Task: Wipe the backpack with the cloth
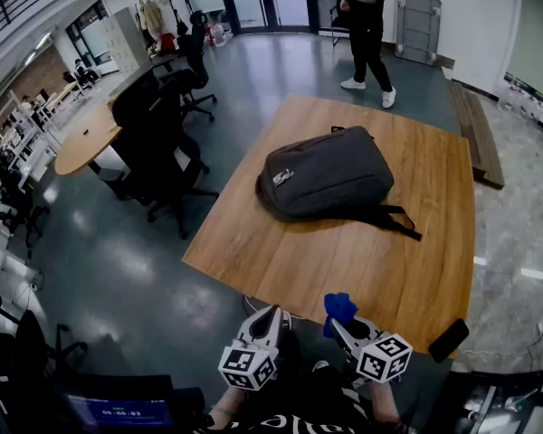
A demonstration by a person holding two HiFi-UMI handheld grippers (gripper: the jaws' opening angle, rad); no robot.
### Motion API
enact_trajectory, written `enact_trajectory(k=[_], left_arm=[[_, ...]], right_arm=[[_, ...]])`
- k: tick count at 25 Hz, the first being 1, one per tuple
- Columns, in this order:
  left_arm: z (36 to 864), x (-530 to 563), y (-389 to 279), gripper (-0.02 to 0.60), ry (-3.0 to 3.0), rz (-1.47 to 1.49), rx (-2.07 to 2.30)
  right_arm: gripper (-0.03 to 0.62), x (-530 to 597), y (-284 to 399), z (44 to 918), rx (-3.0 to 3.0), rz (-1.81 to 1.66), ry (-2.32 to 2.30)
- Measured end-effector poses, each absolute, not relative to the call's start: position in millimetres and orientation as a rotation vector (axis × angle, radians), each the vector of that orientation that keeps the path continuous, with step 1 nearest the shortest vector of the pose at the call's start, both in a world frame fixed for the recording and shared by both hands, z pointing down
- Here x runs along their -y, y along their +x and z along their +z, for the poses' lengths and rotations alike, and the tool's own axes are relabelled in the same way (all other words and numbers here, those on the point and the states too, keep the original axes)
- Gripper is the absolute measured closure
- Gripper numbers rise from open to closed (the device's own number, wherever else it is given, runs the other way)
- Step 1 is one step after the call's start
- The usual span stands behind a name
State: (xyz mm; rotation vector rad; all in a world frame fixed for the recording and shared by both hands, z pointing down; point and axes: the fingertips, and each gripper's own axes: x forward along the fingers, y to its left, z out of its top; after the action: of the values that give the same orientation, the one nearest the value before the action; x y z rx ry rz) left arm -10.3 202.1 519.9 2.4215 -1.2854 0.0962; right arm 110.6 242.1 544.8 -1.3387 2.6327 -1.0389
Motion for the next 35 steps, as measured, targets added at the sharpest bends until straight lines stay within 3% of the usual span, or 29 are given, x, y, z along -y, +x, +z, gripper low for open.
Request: enact_trajectory(k=[14,26,35], left_arm=[[513,-19,-75,0.581,2.593,0.158,1.174],[547,43,-92,0.581,2.527,0.201,1.063],[551,59,-93,0.581,2.476,0.182,1.095]], right_arm=[[0.528,-54,30,530,-2.708,-0.909,-1.447],[0.528,63,-70,569,-3.037,-0.91,-1.254],[0.528,94,-18,606,-3.026,-1.009,-1.416]])
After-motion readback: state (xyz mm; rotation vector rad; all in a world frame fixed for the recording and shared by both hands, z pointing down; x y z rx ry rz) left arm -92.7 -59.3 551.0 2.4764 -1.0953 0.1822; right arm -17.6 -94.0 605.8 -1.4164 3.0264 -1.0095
